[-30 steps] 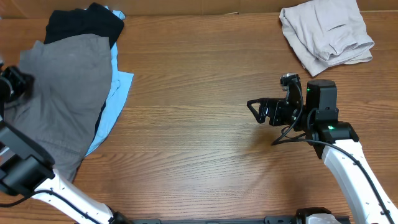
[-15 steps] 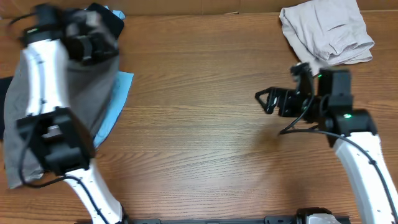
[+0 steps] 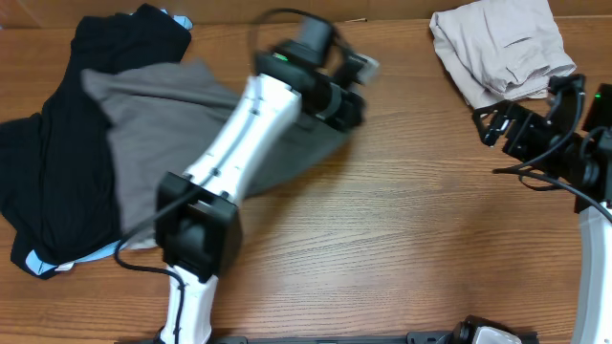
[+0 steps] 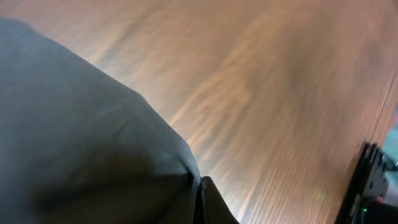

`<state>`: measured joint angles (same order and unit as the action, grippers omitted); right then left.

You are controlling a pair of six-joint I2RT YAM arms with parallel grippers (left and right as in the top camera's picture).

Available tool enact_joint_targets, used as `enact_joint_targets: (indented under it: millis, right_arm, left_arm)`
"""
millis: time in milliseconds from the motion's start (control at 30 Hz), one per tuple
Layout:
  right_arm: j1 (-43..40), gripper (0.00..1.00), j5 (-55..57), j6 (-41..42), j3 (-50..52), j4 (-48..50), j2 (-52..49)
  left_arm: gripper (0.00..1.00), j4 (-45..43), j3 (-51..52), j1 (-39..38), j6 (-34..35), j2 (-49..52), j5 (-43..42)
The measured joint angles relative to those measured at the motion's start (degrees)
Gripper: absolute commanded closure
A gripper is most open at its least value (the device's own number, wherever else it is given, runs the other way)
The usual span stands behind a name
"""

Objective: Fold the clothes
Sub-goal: 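Pull the grey shorts with the left gripper onto the table center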

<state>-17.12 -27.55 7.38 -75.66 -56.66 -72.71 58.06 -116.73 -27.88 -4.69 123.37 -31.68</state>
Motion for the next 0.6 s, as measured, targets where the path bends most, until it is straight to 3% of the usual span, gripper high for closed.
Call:
enact_joint_targets:
  millis: [200, 600]
  right_arm:
    - [-3.30, 0.00, 0.15, -0.85, 0.00, 0.00, 0.00]
    - [-12.24, 0.00, 0.00, -1.38, -1.27, 1.62, 0.00]
  left_arm:
    - [0.95, -4.13, 0.00, -11.80, 0.09, 0.24, 4.00]
    - [0.95, -4.50, 0.00, -18.69, 1.68, 3.56, 3.67]
